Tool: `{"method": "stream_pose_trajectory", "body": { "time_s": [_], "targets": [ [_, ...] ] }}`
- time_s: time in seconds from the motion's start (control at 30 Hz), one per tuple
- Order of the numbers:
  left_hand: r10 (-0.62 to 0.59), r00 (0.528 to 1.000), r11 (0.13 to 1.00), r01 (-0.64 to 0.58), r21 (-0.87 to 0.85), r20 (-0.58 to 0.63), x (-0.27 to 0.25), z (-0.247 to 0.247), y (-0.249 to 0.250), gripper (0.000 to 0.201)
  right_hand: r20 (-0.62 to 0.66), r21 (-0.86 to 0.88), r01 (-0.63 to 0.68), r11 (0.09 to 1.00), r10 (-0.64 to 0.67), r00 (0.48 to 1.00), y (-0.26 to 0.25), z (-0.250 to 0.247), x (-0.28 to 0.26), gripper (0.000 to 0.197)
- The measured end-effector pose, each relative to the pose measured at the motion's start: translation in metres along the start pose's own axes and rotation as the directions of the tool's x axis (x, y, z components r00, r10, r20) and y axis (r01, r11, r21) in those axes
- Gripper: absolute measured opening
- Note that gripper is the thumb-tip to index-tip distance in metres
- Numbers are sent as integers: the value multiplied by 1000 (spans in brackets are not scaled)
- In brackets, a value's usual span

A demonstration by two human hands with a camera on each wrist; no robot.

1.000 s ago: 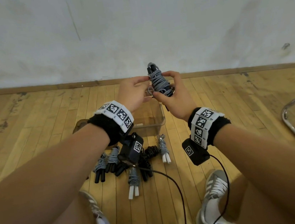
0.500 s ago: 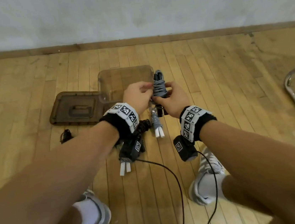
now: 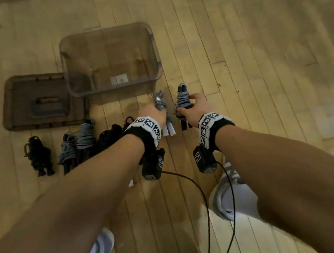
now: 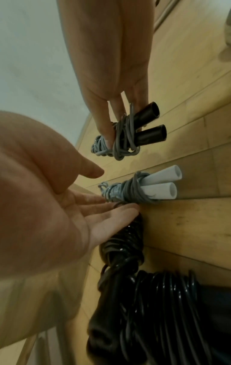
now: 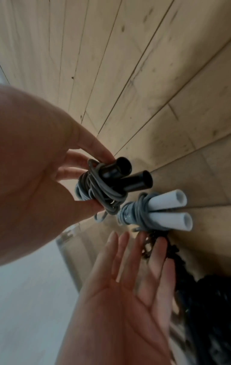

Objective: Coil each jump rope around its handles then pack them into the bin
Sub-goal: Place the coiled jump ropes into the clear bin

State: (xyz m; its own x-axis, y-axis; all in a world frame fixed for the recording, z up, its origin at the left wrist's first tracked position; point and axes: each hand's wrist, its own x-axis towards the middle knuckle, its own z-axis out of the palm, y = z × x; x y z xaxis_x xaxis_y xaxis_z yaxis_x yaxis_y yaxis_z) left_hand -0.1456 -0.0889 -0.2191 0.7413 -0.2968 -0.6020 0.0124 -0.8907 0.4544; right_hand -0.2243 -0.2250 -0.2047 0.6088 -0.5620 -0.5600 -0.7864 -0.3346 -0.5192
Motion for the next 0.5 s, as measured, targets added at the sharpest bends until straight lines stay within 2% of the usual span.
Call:
{"method": "stream_pose_trajectory", "body": {
  "time_s": [0.13,0.27,0.37,0.5],
  "targets": [
    [-14,1000,996,12,89,17,11,12,2,33,32,-70,13,997,-11,999,12,10,17,67],
    [27,999,983,-31,180,26,18,27,8,36,69,-49,-12,999,16,998,22,16,27,63],
    [-34,998,969,20,248,53,17,36,14,40,138,-28,-39,999,43,990,32,16,27,62],
    [-66,995,980,49,195,81,15,46,11,25,178,-32,-25,999,31,983,38,13,22,63]
  ]
}}
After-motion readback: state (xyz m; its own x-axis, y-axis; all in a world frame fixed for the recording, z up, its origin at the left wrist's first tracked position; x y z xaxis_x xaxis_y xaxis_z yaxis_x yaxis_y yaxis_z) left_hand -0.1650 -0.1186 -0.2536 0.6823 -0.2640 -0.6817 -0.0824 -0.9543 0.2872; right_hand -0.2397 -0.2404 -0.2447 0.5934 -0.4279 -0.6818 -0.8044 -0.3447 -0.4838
